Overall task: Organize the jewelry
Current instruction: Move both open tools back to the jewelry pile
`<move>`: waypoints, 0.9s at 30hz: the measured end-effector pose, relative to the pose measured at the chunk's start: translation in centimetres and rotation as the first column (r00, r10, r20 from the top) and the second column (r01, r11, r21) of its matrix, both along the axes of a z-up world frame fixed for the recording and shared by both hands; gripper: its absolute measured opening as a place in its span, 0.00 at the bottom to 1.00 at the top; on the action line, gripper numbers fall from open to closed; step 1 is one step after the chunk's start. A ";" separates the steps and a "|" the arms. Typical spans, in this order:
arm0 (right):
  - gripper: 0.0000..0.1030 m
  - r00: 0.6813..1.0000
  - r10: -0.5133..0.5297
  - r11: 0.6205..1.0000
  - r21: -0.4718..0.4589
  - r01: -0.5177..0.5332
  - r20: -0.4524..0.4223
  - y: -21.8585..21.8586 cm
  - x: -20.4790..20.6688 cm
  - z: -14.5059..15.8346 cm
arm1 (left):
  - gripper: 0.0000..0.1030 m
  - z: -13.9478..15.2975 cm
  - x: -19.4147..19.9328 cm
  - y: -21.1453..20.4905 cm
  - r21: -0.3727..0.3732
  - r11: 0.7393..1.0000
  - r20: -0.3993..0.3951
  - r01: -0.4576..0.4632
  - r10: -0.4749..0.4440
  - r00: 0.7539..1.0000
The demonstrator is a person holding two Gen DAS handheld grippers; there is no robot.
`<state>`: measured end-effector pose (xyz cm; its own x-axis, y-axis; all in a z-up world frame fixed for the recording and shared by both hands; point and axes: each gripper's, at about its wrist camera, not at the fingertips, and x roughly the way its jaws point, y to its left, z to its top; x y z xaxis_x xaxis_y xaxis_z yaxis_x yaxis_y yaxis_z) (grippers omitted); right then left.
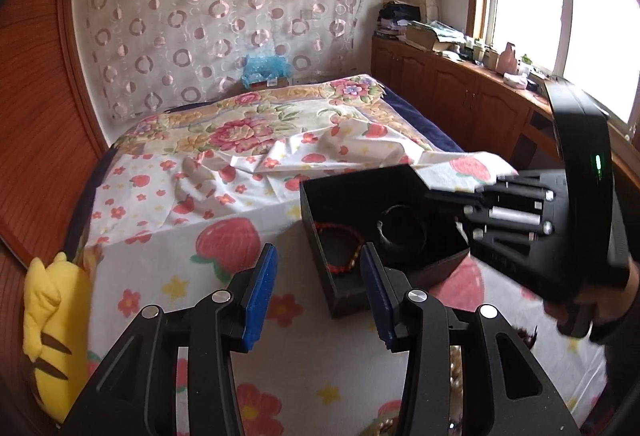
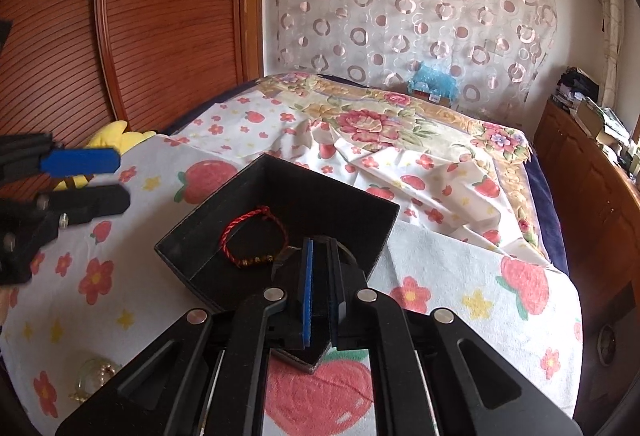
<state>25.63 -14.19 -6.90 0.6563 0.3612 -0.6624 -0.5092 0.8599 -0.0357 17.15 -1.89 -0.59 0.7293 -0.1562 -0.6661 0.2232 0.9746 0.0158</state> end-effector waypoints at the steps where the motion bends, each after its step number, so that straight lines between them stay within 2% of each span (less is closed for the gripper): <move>1: 0.08 1.000 -0.002 1.000 0.002 0.002 0.004 -0.1 -0.1 0.1 | 0.41 -0.2 -0.3 0.0 0.002 1.000 -0.001 0.001 -0.001 1.000; 11: 0.09 1.000 0.007 1.000 0.014 -0.007 0.007 -3.6 -5.9 -0.6 | 0.41 -2.6 -5.3 -0.5 -0.010 0.999 -0.014 0.037 -0.038 0.999; 15: 0.27 1.000 0.007 0.999 0.046 -0.006 -0.019 -5.1 -8.8 -1.6 | 0.41 -3.6 -7.4 -0.2 -0.029 0.999 -0.032 0.040 -0.041 0.999; 22: 0.27 0.999 -0.019 0.996 0.090 0.022 -0.035 -7.1 -13.3 -2.6 | 0.41 -4.7 -10.4 0.8 -0.051 0.998 -0.054 0.024 -0.027 0.998; 27: 0.28 0.999 -0.040 0.996 0.082 0.043 -0.030 -7.2 -15.7 -3.0 | 0.41 -5.1 -12.1 1.3 -0.042 0.999 -0.066 0.017 -0.020 0.998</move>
<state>9.91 -21.38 -9.93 0.6531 0.3878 -0.6504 -0.4726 0.8798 0.0500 5.09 -0.60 -5.72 0.6803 -0.1972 -0.7059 0.2402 0.9699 -0.0395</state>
